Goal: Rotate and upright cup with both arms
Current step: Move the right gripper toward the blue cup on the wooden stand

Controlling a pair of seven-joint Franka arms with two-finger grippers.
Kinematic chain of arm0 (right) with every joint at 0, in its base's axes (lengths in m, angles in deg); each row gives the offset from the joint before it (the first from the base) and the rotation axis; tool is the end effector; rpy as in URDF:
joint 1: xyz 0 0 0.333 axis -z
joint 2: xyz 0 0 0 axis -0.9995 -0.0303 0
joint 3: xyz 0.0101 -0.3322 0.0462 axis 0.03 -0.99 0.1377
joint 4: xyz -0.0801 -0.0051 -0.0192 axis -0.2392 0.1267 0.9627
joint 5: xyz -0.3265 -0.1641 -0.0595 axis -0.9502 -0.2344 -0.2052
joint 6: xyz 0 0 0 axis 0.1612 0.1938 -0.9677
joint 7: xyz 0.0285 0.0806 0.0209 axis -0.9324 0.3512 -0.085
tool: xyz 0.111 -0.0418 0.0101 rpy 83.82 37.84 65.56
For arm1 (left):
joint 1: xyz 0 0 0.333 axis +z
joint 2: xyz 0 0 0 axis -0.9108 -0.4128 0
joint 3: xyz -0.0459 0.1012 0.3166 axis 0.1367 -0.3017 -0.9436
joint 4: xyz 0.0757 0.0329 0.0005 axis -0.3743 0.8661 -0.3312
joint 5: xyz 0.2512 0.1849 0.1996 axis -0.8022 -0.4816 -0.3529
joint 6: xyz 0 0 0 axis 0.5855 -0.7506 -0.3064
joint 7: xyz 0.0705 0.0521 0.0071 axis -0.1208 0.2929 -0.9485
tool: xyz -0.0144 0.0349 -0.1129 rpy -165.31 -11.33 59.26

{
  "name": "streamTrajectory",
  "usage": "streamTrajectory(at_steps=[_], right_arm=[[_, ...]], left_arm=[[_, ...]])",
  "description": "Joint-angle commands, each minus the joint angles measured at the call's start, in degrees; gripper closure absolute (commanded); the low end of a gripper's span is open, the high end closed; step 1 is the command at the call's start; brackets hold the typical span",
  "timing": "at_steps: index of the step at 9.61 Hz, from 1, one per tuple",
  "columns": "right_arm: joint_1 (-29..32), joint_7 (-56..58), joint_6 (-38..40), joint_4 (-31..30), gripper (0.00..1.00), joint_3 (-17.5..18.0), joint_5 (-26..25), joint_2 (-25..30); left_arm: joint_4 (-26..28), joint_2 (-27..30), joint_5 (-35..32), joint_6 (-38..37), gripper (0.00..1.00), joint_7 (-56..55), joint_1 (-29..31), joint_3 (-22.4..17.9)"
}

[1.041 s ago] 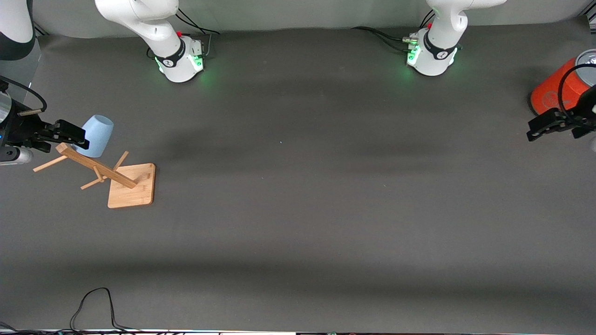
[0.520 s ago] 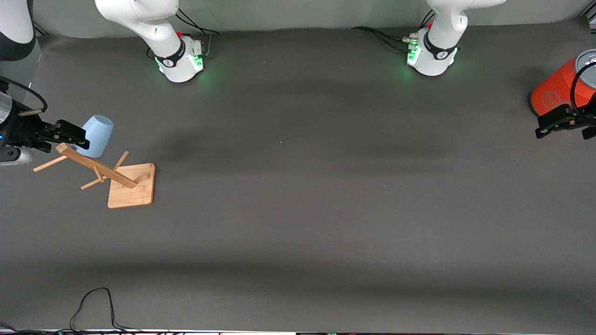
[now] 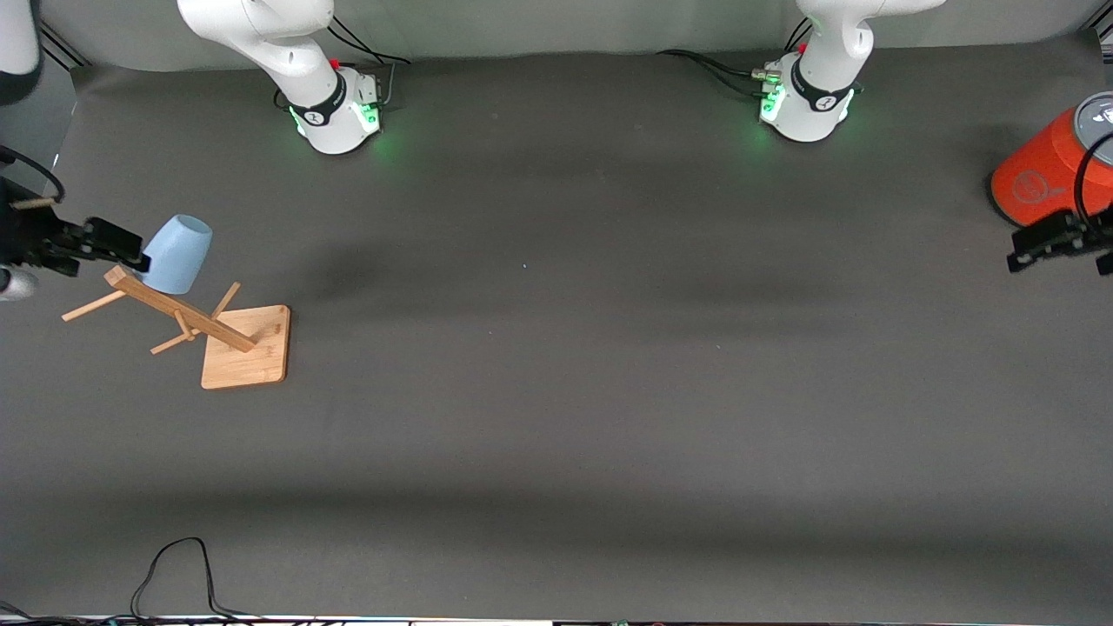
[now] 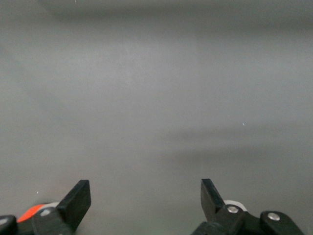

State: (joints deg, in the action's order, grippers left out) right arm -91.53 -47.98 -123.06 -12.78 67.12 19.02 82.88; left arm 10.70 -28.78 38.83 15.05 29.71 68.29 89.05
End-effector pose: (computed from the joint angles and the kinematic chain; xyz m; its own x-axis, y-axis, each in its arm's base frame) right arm 0.5188 -0.0552 0.6157 0.9973 -0.0381 -0.0632 -0.0386 -0.9992 -0.0070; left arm 0.5817 0.0293 0.6228 0.9981 -0.0605 -0.0079 -0.0606 -0.9980 -0.0169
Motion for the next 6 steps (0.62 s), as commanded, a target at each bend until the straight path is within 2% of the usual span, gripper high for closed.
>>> streamTrajectory(at_steps=[1,5,6], right_arm=[[-0.60,1.21,-0.16,-7.39,0.00,-5.47,0.15,7.79],[-0.86,0.07,0.37,-8.47,0.00,-5.93,0.24,8.08],[-0.95,-4.46,0.45,-9.17,0.00,-5.84,0.32,8.34]], left_arm=[[-11.10,-9.17,-0.13,-3.25,0.00,1.03,0.23,0.09],[-11.39,-9.81,-0.22,-3.43,0.00,0.77,-0.38,0.36],[-11.39,-9.81,-0.39,-3.52,0.00,0.42,-0.82,0.62]])
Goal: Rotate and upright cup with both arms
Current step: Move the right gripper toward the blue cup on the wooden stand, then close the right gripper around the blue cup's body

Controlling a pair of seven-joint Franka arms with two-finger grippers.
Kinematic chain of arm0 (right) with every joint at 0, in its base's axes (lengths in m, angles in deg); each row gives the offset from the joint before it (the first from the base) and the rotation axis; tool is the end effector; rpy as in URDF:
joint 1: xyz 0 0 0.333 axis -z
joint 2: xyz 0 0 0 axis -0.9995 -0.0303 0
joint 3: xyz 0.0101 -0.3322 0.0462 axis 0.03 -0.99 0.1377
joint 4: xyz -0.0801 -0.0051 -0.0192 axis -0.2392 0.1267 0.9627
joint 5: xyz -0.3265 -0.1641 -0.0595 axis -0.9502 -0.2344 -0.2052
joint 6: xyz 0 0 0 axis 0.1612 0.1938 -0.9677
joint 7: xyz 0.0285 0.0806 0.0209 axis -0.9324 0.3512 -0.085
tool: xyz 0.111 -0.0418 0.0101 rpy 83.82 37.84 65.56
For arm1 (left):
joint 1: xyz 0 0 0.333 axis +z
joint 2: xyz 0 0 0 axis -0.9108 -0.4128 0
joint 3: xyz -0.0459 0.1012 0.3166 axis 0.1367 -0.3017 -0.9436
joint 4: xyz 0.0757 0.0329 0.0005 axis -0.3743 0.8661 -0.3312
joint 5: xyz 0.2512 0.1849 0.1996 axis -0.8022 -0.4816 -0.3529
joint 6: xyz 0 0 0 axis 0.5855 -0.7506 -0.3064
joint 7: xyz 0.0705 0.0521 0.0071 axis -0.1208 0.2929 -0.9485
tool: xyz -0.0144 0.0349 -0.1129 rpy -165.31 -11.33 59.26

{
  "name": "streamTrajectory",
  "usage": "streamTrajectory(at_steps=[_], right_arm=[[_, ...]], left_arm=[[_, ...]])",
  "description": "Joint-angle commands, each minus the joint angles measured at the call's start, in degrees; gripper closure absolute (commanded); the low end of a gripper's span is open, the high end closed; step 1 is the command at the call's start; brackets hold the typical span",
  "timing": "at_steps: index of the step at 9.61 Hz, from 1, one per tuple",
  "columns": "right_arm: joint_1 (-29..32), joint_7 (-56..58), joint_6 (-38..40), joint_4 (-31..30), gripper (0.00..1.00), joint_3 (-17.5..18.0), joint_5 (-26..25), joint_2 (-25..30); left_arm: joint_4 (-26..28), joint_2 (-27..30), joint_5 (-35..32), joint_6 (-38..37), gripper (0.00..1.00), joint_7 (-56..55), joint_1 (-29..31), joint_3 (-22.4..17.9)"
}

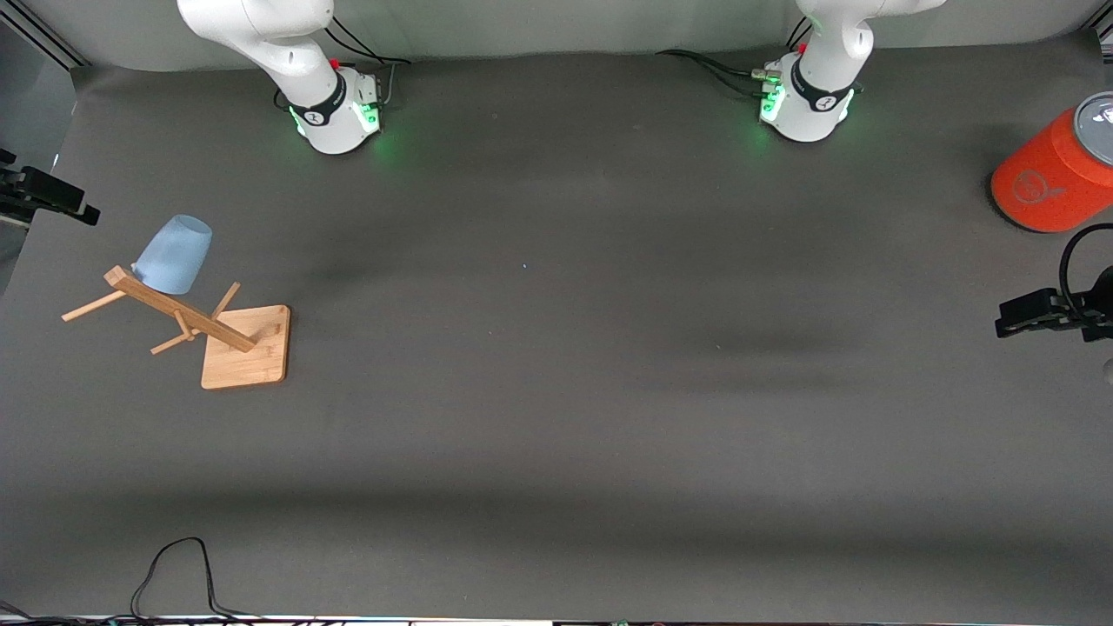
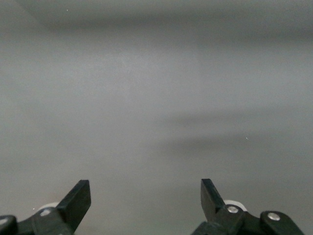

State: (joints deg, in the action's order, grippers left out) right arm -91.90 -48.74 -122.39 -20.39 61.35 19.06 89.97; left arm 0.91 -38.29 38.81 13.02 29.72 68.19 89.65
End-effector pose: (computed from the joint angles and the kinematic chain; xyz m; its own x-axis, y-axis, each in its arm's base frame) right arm 0.4676 -0.1033 0.6155 0.9865 -0.1393 -0.0865 -0.1433 -0.9888 -0.0415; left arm 0.6284 0.0251 0.5951 0.9967 -0.0718 -0.0379 -0.0723 -0.9973 -0.0106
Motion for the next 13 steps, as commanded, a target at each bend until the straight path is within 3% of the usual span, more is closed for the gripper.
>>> streamTrajectory(at_steps=[1,2,4,6,8,13], right_arm=[[-1.19,-13.67,-0.31,-1.65,0.00,0.45,0.28,1.08],[-4.41,-21.86,-0.66,-2.09,0.00,0.28,0.20,0.99],[-4.88,-28.67,-1.10,-4.89,0.00,0.20,0.28,1.78],[-4.88,-33.79,-7.47,-13.64,0.00,-0.15,0.28,6.32],[-4.79,-34.25,-12.86,-20.36,0.00,-2.08,0.28,8.81],[-4.71,-33.81,-24.28,-28.80,0.00,-3.94,0.28,6.62]], left_arm=[[-1.60,-0.30,-0.90,-1.40,0.00,0.32,-2.64,-0.07],[-1.60,-0.30,-0.73,-1.32,0.00,0.32,-2.74,-0.07],[-1.60,-0.30,-0.12,-0.79,0.00,0.32,-2.92,0.02],[-1.34,-0.30,-0.11,-1.14,0.00,0.50,-3.01,0.02],[-1.33,-0.21,-0.11,-1.49,0.00,0.59,-3.01,0.02],[-1.51,-0.04,-0.11,-2.55,0.00,0.76,-3.27,0.02]])
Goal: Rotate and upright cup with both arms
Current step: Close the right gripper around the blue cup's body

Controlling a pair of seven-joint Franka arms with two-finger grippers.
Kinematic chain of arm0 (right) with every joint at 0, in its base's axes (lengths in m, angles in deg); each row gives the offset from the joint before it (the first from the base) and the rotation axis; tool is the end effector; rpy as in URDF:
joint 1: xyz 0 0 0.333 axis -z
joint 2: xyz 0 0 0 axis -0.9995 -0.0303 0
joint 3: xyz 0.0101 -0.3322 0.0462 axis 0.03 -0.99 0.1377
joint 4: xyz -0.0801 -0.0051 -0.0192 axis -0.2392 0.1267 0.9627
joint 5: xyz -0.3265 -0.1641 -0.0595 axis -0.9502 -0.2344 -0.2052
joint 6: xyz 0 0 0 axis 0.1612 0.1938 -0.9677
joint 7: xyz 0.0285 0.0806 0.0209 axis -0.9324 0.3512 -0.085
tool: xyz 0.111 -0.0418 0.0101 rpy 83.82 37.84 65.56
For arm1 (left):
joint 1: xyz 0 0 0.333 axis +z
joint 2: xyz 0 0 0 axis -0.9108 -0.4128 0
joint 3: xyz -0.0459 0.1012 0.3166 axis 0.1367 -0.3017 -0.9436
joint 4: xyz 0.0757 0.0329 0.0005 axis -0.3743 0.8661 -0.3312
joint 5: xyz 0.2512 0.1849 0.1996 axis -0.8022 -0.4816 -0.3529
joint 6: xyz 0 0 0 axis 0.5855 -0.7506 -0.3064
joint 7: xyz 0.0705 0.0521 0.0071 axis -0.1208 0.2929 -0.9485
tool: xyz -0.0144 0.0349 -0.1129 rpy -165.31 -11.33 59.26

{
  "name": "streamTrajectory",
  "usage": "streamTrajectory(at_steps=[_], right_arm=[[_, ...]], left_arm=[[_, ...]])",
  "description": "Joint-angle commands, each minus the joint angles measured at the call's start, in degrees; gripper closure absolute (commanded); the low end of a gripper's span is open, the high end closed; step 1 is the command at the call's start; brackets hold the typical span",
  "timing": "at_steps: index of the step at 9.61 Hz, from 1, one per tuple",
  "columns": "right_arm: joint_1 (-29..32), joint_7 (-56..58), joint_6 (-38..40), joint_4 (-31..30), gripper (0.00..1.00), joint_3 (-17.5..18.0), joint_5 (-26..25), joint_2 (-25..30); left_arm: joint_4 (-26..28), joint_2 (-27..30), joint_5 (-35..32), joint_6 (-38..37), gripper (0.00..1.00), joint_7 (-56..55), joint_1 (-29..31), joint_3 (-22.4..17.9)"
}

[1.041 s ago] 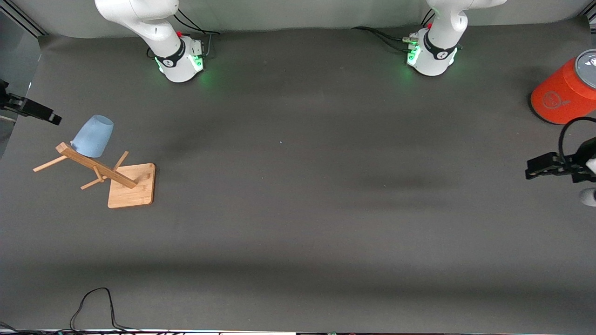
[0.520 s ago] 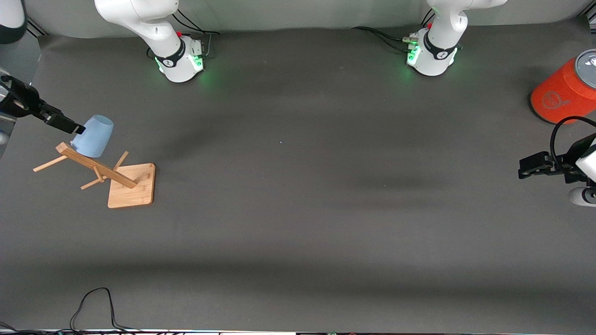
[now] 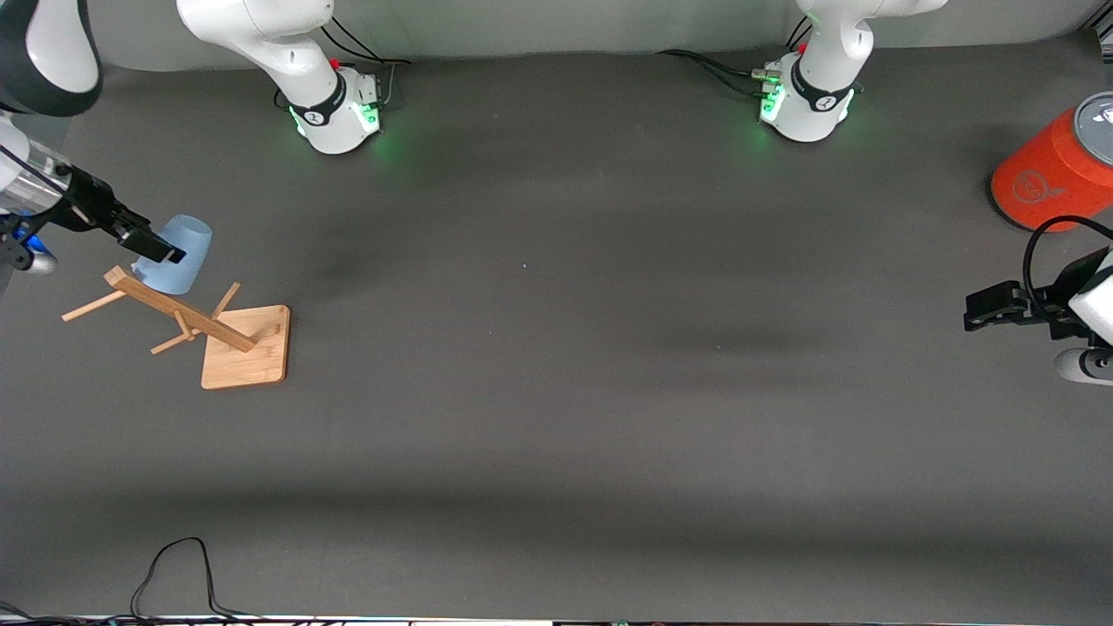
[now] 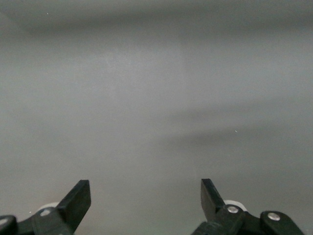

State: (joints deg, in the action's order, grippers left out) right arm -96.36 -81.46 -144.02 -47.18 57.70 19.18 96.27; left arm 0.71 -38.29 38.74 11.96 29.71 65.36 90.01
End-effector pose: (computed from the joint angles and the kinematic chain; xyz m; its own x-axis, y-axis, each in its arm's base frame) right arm 0.4356 -0.0891 0.4836 0.7668 -0.6330 -0.1070 -0.6390 -0.7685 -0.0330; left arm 0.6266 -0.0089 0.5951 0.9906 -0.1264 -0.0527 -0.1270 -0.9919 -0.0082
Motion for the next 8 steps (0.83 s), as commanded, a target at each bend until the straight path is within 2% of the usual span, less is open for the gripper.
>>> streamTrajectory(at_steps=[1,4,6,7,8], right_arm=[[-0.25,-0.74,-3.54,-2.02,0.00,-0.29,0.16,-0.64],[-0.34,-0.74,-4.60,-1.94,0.00,-0.29,0.16,-1.62],[-0.34,-0.74,-4.60,-1.76,0.56,-0.29,0.16,-1.53],[-0.34,-0.74,-4.52,-1.76,0.62,-0.29,0.16,-1.53],[-0.34,-0.74,-4.43,-1.67,0.62,-0.29,0.16,-1.44]], left_arm=[[-1.32,-0.03,-0.04,-1.49,0.00,0.85,-0.44,-0.34],[-1.32,-0.12,0.05,-1.31,0.00,1.21,-0.35,-0.34],[-1.23,-0.12,0.05,-1.57,0.00,1.21,-0.01,-0.34],[-1.14,-0.12,0.22,-1.57,0.00,1.29,0.17,-0.34],[-1.23,-0.12,0.22,-1.57,0.00,1.21,-0.09,-0.34]])
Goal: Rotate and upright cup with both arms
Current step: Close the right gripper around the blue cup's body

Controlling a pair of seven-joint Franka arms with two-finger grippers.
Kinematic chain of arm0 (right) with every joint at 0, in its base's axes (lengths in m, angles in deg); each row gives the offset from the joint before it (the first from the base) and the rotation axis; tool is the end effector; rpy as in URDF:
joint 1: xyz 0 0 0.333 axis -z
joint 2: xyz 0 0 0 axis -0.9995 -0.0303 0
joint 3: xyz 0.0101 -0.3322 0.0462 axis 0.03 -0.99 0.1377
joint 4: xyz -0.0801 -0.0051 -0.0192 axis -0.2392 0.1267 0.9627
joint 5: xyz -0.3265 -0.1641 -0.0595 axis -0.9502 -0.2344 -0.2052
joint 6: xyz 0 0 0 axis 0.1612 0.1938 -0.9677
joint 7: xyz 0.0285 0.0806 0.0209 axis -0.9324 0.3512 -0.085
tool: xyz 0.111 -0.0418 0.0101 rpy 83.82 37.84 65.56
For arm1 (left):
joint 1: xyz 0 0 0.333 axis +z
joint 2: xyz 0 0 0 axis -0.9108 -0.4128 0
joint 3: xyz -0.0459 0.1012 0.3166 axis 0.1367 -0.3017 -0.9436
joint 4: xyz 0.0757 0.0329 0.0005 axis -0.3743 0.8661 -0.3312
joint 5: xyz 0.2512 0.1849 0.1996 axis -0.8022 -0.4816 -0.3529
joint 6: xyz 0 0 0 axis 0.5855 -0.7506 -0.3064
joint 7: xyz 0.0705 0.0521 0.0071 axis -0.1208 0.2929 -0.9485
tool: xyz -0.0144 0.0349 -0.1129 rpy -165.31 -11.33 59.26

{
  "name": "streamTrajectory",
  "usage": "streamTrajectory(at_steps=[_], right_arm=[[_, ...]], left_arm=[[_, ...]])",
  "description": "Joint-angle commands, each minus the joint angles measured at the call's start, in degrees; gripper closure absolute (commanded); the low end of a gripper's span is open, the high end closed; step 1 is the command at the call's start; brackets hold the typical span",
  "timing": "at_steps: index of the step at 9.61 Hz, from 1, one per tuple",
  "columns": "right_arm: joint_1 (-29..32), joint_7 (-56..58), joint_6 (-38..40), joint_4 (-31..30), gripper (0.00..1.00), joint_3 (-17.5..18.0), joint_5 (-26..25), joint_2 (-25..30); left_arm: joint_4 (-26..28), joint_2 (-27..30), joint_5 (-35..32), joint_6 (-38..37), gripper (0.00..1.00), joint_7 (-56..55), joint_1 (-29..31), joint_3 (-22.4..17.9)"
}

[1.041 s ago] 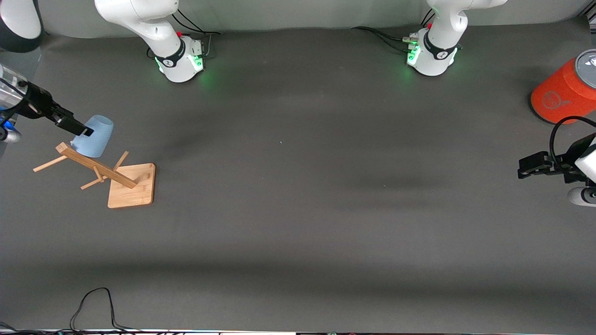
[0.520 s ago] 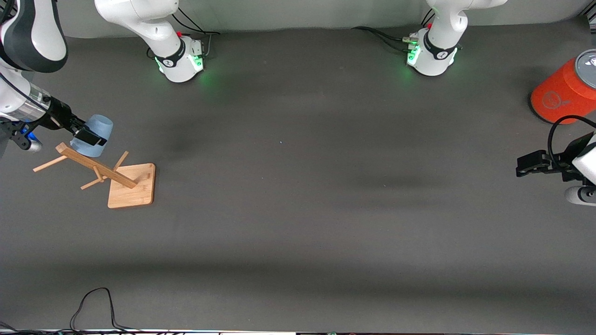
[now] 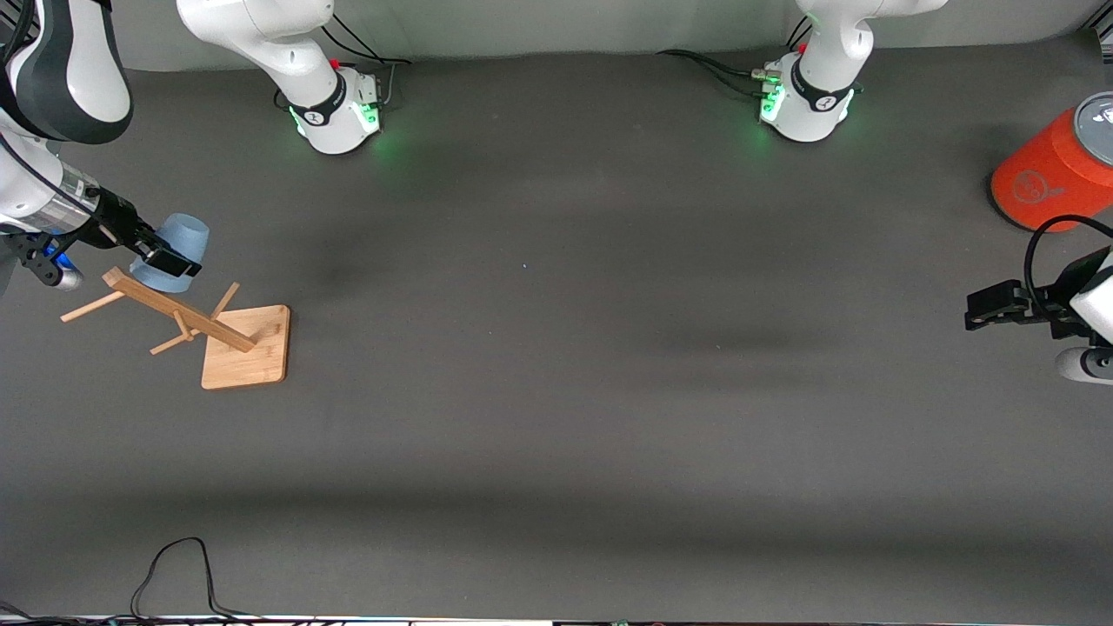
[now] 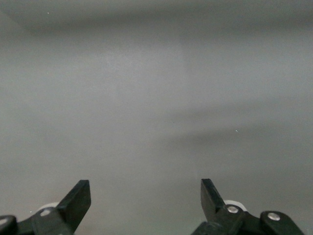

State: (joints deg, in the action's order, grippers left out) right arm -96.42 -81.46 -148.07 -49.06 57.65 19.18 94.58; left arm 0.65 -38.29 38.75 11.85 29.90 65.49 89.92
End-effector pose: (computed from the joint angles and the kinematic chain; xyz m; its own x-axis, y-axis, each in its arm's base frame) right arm 0.4419 -0.0882 0.4623 0.7658 -0.6362 -0.0941 -0.6409 -0.7670 -0.0299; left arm 0.6265 -0.0067 0.5954 0.9906 -0.1259 -0.0536 -0.1265 -0.9919 -0.0082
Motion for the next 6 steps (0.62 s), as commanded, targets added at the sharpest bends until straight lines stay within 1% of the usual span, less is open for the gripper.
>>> streamTrajectory(at_steps=[1,2,3,6], right_arm=[[-0.28,-0.74,-0.21,0.29,0.62,-0.24,0.16,0.25],[-0.37,-1.00,0.23,0.38,0.62,-0.16,0.16,0.77],[-0.45,-1.52,2.23,0.73,0.62,0.37,0.16,1.82],[-4.48,-5.38,8.65,1.52,0.62,0.55,0.07,6.99]], left_arm=[[-1.17,-0.12,0.21,-1.46,0.00,0.94,-0.40,-0.25],[-1.17,-0.12,0.21,-1.46,0.00,0.94,-0.40,-0.25],[-1.17,-0.12,0.21,-1.55,0.00,1.02,-0.22,-0.25],[-1.17,-0.12,0.30,-1.46,0.00,1.11,0.04,-0.25]])
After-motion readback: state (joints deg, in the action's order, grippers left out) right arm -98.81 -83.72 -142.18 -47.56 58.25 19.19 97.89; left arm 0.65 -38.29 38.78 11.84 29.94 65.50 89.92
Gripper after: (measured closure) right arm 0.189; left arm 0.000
